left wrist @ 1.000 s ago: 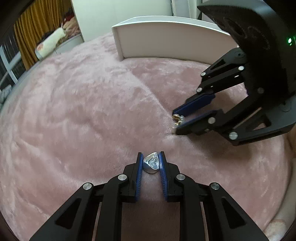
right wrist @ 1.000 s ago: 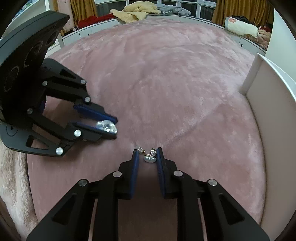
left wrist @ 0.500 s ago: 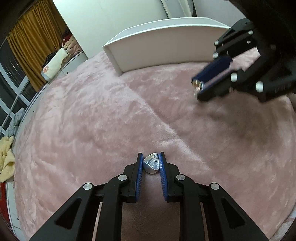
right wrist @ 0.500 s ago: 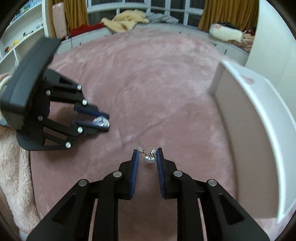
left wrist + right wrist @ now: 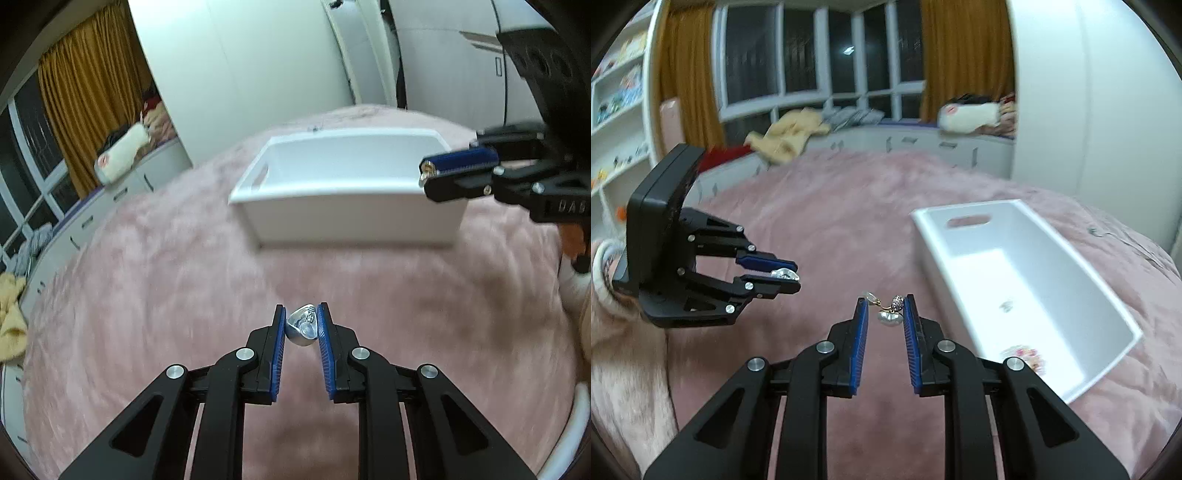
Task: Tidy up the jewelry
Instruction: 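Carry both earrings over the white box, then open both tools to release the earrings into the box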
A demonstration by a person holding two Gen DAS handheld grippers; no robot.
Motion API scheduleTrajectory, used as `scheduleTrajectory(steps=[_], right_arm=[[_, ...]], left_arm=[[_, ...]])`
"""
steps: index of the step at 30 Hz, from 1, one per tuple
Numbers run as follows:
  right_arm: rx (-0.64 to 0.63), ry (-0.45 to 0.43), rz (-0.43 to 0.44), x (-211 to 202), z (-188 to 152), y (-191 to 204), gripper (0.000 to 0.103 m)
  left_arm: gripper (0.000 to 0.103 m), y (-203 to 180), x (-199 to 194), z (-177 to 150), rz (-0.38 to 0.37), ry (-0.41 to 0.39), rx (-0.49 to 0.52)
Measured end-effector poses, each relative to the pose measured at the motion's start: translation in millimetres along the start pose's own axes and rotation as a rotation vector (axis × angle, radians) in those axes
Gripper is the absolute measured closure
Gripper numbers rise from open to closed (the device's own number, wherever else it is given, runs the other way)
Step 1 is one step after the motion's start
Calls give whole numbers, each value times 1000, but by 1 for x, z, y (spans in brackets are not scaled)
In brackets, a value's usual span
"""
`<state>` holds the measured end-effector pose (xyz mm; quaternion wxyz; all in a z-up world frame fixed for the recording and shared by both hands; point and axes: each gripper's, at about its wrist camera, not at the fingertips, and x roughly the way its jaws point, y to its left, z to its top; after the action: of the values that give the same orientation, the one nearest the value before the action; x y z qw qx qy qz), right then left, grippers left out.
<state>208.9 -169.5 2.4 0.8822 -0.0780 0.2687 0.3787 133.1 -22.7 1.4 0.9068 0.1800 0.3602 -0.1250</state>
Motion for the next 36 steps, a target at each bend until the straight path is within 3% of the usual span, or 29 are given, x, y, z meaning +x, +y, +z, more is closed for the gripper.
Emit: scheduleTrajectory(steps=[6, 12, 16, 20, 27, 28, 30, 32, 34, 36], right_arm=[[131, -99, -69, -23, 11, -39, 83], [206, -122, -143, -28, 9, -65, 83], [232, -97, -236, -22, 9, -80, 83], [298, -69, -281, -15, 5, -98, 83], [345, 16, -285, 10, 0, -109, 80], [342, 36, -285, 14, -2, -109, 76], [334, 59, -290, 20, -5, -106, 33], [300, 62, -296, 21, -8, -99, 30], [264, 48, -315, 18, -8, -92, 28], [241, 24, -343, 12, -7, -88, 22]], left_arm=[[81, -6, 8, 56, 3, -45, 29], [81, -9, 35, 114, -15, -75, 24], [81, -6, 67, 144, -40, -35, -24], [81, 3, 104, 165, -99, 37, -147], [81, -7, 156, 180, -14, 115, -85], [81, -8, 158, 179, -7, 116, -84], [78, -12, 168, 177, 0, 120, -79], [52, -14, 167, 173, 33, 107, -70], [43, -15, 161, 170, 83, 73, -73], [33, -15, 150, 167, 85, 25, -103]])
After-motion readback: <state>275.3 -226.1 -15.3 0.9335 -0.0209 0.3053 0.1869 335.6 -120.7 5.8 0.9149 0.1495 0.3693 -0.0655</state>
